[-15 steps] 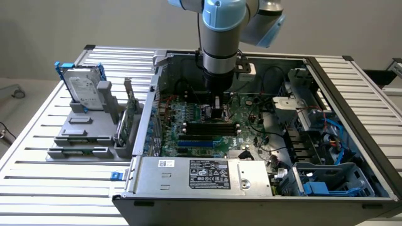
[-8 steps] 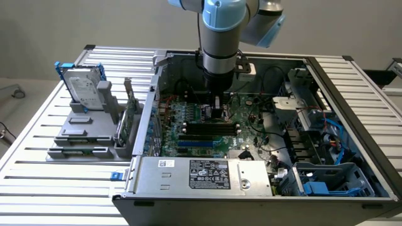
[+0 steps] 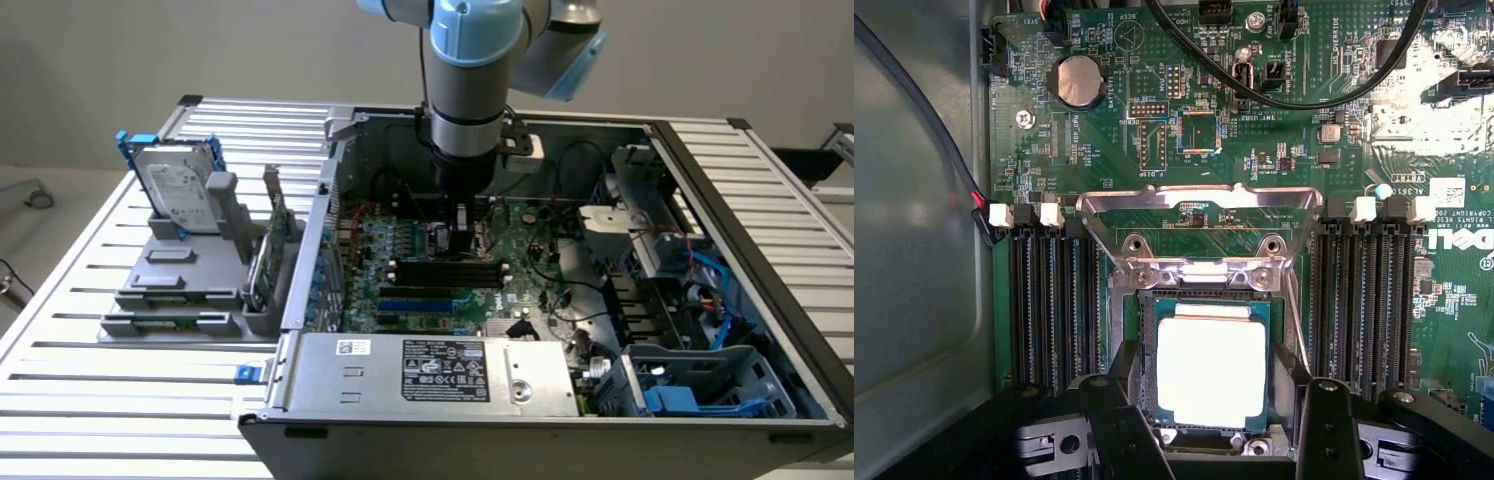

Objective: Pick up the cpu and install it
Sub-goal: 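Place the cpu into insertion slot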

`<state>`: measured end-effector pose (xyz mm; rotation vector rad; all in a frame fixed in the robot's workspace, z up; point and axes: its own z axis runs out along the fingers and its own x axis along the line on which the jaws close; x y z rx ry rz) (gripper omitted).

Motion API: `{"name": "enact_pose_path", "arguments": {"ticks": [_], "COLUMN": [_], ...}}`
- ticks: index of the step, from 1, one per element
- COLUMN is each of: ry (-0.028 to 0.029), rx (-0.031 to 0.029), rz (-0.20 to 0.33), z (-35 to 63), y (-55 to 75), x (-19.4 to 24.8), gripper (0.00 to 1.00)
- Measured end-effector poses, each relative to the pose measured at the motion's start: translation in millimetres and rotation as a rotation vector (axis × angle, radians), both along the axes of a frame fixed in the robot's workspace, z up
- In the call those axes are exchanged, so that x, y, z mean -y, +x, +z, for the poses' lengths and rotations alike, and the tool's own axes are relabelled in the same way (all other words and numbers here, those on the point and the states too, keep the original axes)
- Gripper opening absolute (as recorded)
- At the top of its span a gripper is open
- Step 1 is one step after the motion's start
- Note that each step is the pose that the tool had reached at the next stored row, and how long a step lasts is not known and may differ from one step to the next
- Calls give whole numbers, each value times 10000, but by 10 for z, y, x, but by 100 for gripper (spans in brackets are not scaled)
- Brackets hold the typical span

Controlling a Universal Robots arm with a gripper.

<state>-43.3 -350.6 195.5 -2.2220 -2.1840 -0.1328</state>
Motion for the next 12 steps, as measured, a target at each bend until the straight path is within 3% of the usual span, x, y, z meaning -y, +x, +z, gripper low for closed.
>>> {"name": "enact_pose_path", "arguments": {"ticks": [12], "ry": [72], "rx": [0], "rz": [0], "z": [0], "y": [0], "x": [0], "gripper": [62]}}
